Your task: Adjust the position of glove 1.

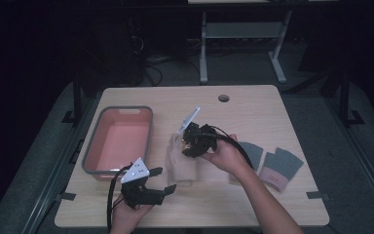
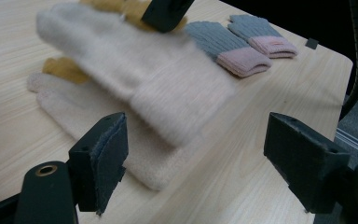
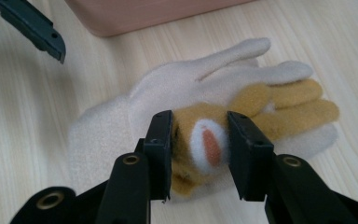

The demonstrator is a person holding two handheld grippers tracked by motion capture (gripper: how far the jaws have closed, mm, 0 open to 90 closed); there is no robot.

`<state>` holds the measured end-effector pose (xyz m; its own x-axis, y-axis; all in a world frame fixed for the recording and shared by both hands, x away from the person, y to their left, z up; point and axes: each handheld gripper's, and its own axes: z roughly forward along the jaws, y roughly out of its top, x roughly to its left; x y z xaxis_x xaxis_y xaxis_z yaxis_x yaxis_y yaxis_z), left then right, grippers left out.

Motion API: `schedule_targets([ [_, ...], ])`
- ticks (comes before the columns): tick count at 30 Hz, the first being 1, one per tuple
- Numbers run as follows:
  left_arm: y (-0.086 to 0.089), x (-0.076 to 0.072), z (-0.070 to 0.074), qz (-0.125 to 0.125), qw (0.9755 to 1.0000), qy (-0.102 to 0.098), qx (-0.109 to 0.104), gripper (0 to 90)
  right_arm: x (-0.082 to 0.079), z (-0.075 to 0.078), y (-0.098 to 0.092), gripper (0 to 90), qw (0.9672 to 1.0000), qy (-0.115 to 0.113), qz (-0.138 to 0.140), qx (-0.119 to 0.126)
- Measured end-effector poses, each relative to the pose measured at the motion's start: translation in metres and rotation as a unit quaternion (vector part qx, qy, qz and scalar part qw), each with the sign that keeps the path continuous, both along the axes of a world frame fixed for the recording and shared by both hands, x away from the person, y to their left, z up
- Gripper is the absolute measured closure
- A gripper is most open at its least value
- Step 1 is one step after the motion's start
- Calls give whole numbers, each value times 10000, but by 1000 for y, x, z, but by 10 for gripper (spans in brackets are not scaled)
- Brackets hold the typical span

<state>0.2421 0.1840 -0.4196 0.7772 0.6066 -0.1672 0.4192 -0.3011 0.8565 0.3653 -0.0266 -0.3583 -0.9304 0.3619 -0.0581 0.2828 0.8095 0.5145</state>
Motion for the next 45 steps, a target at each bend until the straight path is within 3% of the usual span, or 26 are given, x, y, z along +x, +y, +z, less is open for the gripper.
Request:
schedule_targets([
  [13, 1, 0, 0, 53, 10000, 10, -49, 215, 10, -19, 21, 624, 9996, 235, 150, -104],
  [32, -1, 2, -3, 73, 9999, 76, 63, 217, 19, -51, 15, 557, 9984, 562, -78, -28],
  [39, -4, 2, -4, 91, 9998, 119, 103, 217, 16, -50, 8, 427, 9979, 551, -220, 249],
  [45, -5, 2, -5, 105, 9998, 122, 95, 218, 12, -48, 8, 408, 9983, 474, -198, 281],
])
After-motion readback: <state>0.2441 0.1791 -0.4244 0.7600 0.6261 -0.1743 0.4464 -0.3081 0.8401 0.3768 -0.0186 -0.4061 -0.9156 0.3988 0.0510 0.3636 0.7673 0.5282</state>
